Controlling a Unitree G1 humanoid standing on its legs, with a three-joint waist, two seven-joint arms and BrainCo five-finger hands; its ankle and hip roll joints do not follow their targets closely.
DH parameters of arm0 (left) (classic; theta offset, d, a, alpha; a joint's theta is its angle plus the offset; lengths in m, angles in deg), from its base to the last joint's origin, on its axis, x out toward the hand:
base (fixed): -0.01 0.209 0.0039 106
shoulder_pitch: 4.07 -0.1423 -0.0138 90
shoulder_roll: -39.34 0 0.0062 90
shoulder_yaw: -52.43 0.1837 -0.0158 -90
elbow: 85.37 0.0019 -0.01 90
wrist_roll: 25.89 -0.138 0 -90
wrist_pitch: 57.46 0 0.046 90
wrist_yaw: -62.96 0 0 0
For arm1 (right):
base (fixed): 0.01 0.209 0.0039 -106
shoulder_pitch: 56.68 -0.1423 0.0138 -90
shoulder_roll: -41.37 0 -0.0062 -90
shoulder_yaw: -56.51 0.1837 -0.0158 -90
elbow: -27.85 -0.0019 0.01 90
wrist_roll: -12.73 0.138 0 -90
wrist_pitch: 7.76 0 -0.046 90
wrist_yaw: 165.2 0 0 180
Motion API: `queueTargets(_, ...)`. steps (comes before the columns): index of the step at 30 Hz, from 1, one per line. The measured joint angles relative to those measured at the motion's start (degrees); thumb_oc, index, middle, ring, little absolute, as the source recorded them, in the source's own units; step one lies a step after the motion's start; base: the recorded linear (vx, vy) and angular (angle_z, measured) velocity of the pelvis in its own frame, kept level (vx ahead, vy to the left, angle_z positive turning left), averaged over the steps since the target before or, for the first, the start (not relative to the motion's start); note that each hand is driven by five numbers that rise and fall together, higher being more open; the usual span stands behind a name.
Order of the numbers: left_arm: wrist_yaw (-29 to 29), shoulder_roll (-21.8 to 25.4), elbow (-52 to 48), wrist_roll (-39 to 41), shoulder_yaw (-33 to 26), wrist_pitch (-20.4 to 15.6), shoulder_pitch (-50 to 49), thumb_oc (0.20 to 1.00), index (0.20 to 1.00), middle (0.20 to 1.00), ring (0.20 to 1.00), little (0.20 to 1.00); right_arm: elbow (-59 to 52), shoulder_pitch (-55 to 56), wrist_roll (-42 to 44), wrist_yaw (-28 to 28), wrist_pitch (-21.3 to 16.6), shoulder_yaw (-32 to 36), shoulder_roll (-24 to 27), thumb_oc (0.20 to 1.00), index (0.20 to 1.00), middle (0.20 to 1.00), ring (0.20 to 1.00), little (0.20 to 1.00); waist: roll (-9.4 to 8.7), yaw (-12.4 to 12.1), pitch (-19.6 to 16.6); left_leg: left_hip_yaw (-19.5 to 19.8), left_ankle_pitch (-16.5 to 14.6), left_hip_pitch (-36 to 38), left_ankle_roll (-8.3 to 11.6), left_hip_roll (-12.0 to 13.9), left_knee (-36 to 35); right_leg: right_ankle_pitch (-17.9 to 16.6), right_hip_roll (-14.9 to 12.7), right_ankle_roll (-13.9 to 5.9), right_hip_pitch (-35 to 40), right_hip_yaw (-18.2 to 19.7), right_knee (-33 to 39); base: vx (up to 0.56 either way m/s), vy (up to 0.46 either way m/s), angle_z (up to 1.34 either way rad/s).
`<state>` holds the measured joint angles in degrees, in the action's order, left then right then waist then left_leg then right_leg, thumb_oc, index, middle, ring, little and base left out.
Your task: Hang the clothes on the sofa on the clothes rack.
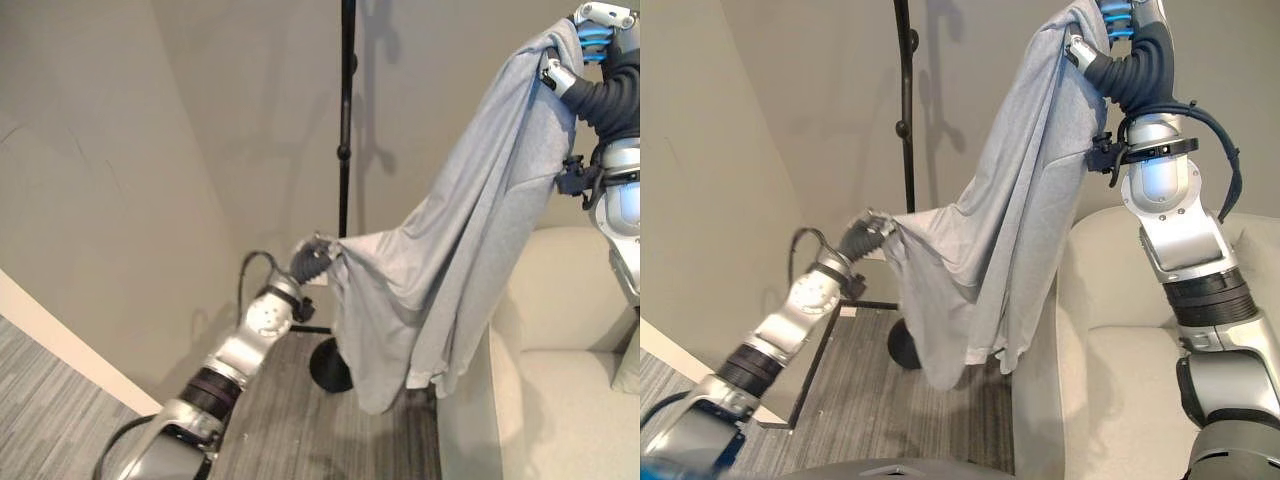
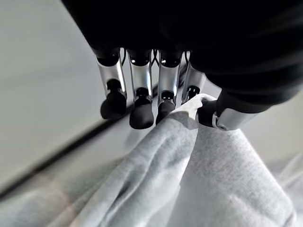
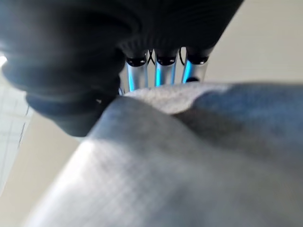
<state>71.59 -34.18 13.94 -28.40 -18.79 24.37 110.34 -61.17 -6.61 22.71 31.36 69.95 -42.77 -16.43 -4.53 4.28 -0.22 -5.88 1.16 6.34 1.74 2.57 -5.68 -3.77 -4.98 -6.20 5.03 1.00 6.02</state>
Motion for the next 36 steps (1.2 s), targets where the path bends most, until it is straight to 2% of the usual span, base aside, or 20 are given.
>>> queueTargets(6, 2.4, 10.1, -1.6, -1.0, -4.8, -0.5, 5.2, 0.2, 0.2, 0.2, 0.2, 0.2, 0.3, 1.0, -1.1, -0.8, 0.9, 0.1, -0.3, 0.2, 0.2, 0.2, 0.2, 0.2, 1.24, -1.9, 0.1, 0.6, 0.0, 0.7, 0.04, 0.1, 0.0, 0.3, 0.0, 0.14, 1.0, -0.7, 0.0, 0.0, -0.005, 0.06)
queueTargets(7, 2.5, 13.7, -1.6, -1.2, -6.0, -0.7, 6.8, 0.2, 0.2, 0.2, 0.2, 0.2, 0.8, 1.1, -1.2, -0.9, 1.2, 0.2, -0.3, 0.2, 0.2, 0.2, 0.2, 0.2, 1.62, -2.5, 0.0, 0.9, -0.1, 0.8, 0.11, 0.1, 0.0, 0.5, 0.0, 0.22, 1.3, -0.9, 0.0, -0.01, -0.009, 0.08)
queueTargets(9, 3.5, 16.8, -1.8, -1.2, -7.4, -0.9, 8.4, 0.2, 0.2, 0.2, 0.2, 0.2, 1.2, 1.5, -1.2, -1.1, 1.5, 1.6, -1.0, 0.2, 0.2, 0.2, 0.2, 0.2, 2.05, -2.8, 0.0, 1.3, -0.2, 0.8, 0.21, 0.1, 0.0, 0.5, 0.0, 0.23, 1.3, -1.2, 0.0, 0.0, -0.003, 0.09)
queueTargets(11, 5.3, 16.9, -1.8, -1.3, -9.2, -1.3, 8.7, 0.2, 0.2, 0.2, 0.2, 0.2, 1.4, 1.9, -1.2, -1.4, 1.8, 2.1, -1.5, 0.2, 0.2, 0.2, 0.2, 0.2, 2.45, -3.5, -0.1, 1.8, -0.2, 0.8, 0.26, 0.0, 0.0, 0.7, 0.0, 0.27, 1.6, -1.7, 0.0, -0.01, 0.002, 0.12)
queueTargets(13, 5.7, 21.0, -1.9, -2.7, -9.4, -1.4, 9.3, 0.2, 0.2, 0.2, 0.2, 0.2, 1.7, 2.0, -1.3, -2.0, 1.8, 2.2, -4.0, 0.2, 0.2, 0.2, 0.2, 0.2, 2.63, -3.4, -0.2, 2.0, -0.2, 0.8, 0.27, 0.1, 0.0, 0.8, 0.1, 0.37, 1.8, -2.1, 0.0, -0.01, 0.005, 0.07)
queueTargets(18, 6.9, 21.7, -2.9, -2.8, -11.6, -1.8, 9.5, 0.2, 0.2, 0.2, 0.2, 0.2, 1.4, 3.1, -3.6, -2.3, 2.0, 2.1, -9.5, 0.2, 0.2, 0.2, 0.2, 0.2, 3.59, -4.1, -0.6, 2.7, -0.2, 0.8, 0.32, 0.0, 0.0, 1.0, 0.0, 0.33, 2.1, -2.7, 0.0, -0.01, 0.003, 0.07)
queueTargets(23, 7.5, 21.7, -3.9, -3.4, -12.4, -2.5, 9.8, 0.2, 0.2, 0.2, 0.2, 0.2, 1.0, 4.2, -5.2, -3.0, 2.2, 2.0, -11.3, 0.2, 0.2, 0.2, 0.2, 0.2, 3.73, -4.9, -0.7, 3.7, -0.2, 0.6, 0.35, -0.1, 0.0, 1.3, -0.1, 0.6, 2.4, -3.8, 0.0, -0.01, 0.006, 0.1)
queueTargets(29, 9.1, 21.7, -3.9, -3.4, -12.3, -2.6, 13.3, 0.2, 0.2, 0.2, 0.2, 0.2, 1.0, 4.2, -5.6, -3.0, 2.2, 0.9, -13.0, 0.2, 0.2, 0.2, 0.2, 0.2, 3.99, -4.6, -0.8, 4.2, -0.2, 0.3, 0.36, -0.1, 0.0, 1.4, -0.1, 0.59, 2.4, -4.2, 0.0, 0.01, 0.027, 0.04)
queueTargets(36, 11.0, 22.6, 2.9, -4.8, -2.8, -2.6, 27.8, 0.2, 0.2, 0.2, 0.2, 0.2, 1.4, 3.3, -5.7, -2.9, 2.1, -3.1, -13.2, 0.2, 0.2, 0.2, 0.2, 0.2, 4.88, -4.4, -1.5, 4.9, 0.0, -0.3, 0.25, -0.5, 0.0, 1.5, -0.5, 0.54, 2.1, -5.0, -0.3, -0.01, 0.064, 0.06)
